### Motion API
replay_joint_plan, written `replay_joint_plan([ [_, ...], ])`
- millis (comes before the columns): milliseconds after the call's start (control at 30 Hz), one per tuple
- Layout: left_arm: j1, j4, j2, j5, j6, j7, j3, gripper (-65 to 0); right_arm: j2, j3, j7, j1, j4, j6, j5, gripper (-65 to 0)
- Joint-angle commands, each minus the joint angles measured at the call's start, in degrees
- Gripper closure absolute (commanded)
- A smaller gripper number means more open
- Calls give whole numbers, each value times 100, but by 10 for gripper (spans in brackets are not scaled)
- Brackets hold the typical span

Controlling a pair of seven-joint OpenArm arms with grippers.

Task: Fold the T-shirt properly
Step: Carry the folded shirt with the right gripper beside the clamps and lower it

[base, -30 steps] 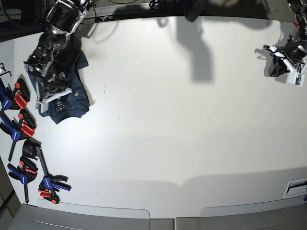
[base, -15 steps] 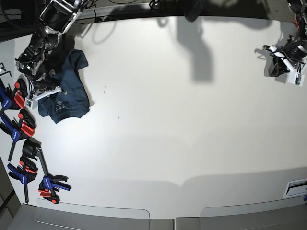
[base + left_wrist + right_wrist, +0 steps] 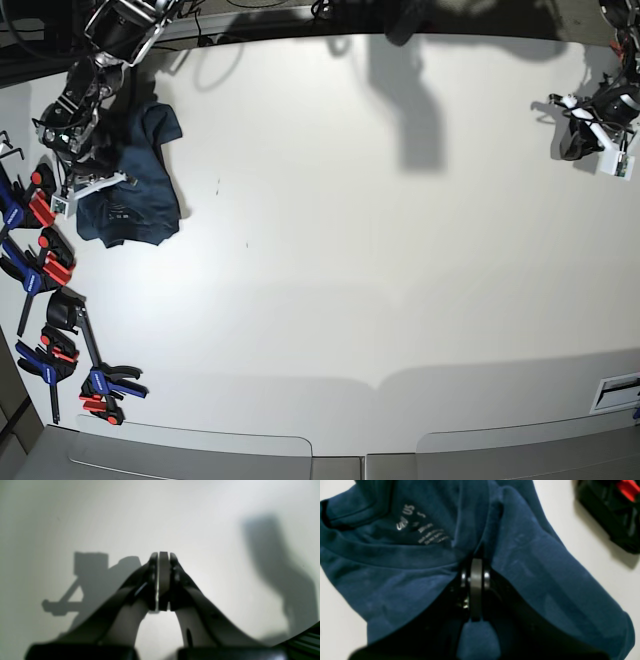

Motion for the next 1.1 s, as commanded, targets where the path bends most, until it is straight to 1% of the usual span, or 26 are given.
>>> replay_joint_plan([
  [0,2,94,-94,-94,0,-118,-37,-1,127,31,52,57,83,-87,-129,0],
  [233,2,94,-92,-94,0,-120,-37,-1,313,31,70,63,83,-118,-35,0],
  [400,0,94,-94,-94,0,-122,-37,-1,387,31,87,146,131,-125,-31,0],
  [633,2,94,-94,-94,0,-120,-37,-1,391,28,68,254,601,-118,398,0],
  [700,2,94,-94,-94,0,-120,-37,-1,391,28,57,251,811,-72,507,0],
  [767,0,94,-94,-94,0,-122,-37,-1,391,28,13,251,1029,116,686,0],
  [867,2,94,-94,-94,0,-120,-37,-1,389,28,-151,249,1375,431,1150,0],
  [1000,0,94,-94,-114,0,2,-37,-1,389,28,-393,240,1781,1058,1882,0],
  [1067,4,94,-94,-254,-2,136,-37,-1,389,28,-540,210,1932,1261,2258,0],
])
